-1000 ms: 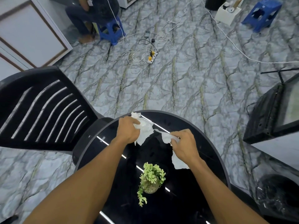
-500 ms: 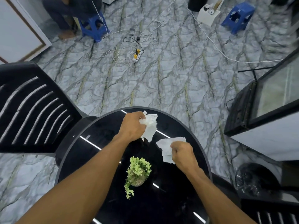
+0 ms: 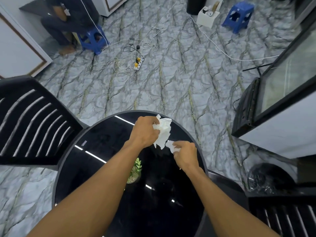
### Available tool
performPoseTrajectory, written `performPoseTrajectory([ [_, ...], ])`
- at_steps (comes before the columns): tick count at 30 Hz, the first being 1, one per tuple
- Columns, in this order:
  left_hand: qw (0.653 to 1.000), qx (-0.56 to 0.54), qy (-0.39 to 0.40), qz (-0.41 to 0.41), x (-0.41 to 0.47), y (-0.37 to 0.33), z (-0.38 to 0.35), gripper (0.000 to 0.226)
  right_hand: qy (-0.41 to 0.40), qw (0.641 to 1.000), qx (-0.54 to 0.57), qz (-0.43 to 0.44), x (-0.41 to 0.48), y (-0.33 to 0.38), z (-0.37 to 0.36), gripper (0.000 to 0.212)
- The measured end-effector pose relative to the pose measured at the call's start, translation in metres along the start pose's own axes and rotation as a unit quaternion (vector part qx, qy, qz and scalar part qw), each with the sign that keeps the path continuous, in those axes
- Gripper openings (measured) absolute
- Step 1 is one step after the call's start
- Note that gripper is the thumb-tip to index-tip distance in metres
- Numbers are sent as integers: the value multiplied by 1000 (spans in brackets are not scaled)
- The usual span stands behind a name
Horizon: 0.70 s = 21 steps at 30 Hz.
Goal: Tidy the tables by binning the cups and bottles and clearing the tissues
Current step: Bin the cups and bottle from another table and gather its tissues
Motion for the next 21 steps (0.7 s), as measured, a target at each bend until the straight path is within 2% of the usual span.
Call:
performPoseTrajectory([
  [6, 999, 1, -32, 2, -46, -40, -1, 33, -71, 993, 90, -17, -2, -16, 77, 20],
  [12, 999, -2, -41, -9, -93, -84, 6, 33, -116, 982, 146, -9, -31, -28, 145, 17],
  [21, 990, -49, 25, -132, -159, -165, -20, 32, -246, 955, 159, -52, -129, -71, 232, 11],
])
Point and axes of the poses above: each hand's wrist, its own x-axis towards the middle knuckle, its own z-axis out of the back of the hand, y = z × x, the point moved 4 cm from there along x, towards the middle knuckle, and after that the axes turned 11 degrees about -y, right-handed, at the moved point
